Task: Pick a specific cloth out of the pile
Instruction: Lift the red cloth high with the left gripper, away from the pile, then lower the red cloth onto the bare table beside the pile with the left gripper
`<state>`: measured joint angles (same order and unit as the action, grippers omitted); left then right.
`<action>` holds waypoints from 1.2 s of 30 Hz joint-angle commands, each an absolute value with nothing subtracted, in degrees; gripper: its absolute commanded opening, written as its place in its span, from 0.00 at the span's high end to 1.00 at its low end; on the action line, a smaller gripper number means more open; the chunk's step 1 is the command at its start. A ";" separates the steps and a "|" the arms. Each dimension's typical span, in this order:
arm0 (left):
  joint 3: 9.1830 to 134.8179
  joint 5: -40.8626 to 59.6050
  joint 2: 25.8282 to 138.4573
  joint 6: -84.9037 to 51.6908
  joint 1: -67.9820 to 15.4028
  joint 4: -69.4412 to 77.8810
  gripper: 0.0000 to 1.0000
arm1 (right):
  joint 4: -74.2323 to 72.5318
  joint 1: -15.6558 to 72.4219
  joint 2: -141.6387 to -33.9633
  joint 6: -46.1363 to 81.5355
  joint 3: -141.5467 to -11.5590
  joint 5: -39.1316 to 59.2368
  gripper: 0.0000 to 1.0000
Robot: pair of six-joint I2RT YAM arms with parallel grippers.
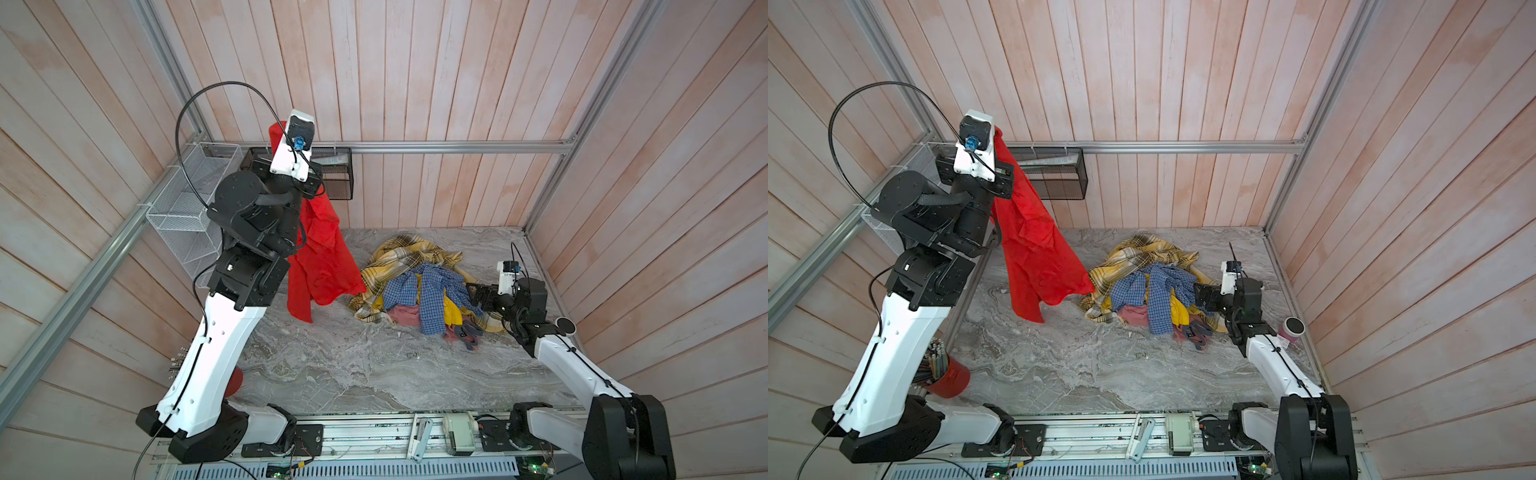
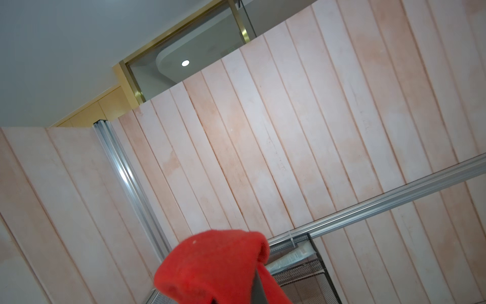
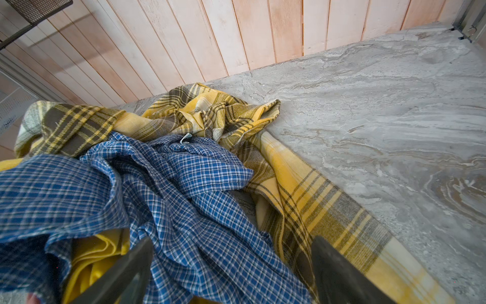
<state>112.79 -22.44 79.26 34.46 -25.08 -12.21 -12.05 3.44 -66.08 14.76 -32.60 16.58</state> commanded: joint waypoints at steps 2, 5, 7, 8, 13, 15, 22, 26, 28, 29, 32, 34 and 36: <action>115.74 -15.91 81.38 24.88 -17.69 -15.34 1.00 | -12.70 3.21 -65.39 14.76 -32.12 17.06 0.06; 116.19 -11.96 83.23 20.66 -12.36 -17.11 1.00 | -12.56 3.21 -65.33 14.60 -32.10 16.95 0.06; 116.54 -10.38 84.69 18.60 -9.15 -17.94 1.00 | -12.49 3.19 -65.34 14.58 -32.12 16.96 0.06; 116.67 -9.74 85.34 17.74 -7.80 -18.25 1.00 | -12.46 3.13 -65.30 14.58 -32.17 16.95 0.06; 114.69 -7.36 87.98 15.46 -3.18 -18.60 1.00 | -12.16 3.12 -65.30 14.59 -32.18 16.89 0.06; 112.26 -7.09 87.68 15.42 -2.99 -17.62 1.00 | -12.11 3.16 -65.22 14.67 -32.14 16.83 0.06; 102.30 -6.02 84.56 13.36 -3.03 -16.28 1.00 | -11.97 3.16 -65.47 14.65 -32.14 16.78 0.06; 94.42 -6.56 81.96 12.03 -2.97 -14.56 1.00 | -12.02 3.21 -65.83 14.72 -32.38 16.96 0.06; 90.46 -6.11 80.89 11.22 -2.97 -14.24 1.00 | -11.98 3.14 -65.92 14.59 -32.45 17.05 0.06; 88.75 -5.61 80.37 10.73 -2.99 -13.88 1.00 | -11.96 3.17 -65.92 14.59 -32.50 17.05 0.06; 82.35 -4.47 78.36 8.50 -3.08 -12.57 1.00 | -11.91 3.16 -66.01 14.57 -32.57 17.05 0.06; 77.59 -3.52 77.07 7.29 -3.45 -11.50 1.00 | -11.89 3.17 -66.01 14.58 -32.48 17.03 0.06; 74.15 -3.85 76.56 6.60 -4.20 -11.27 1.00 | -11.87 3.17 -66.09 14.43 -32.46 17.03 0.06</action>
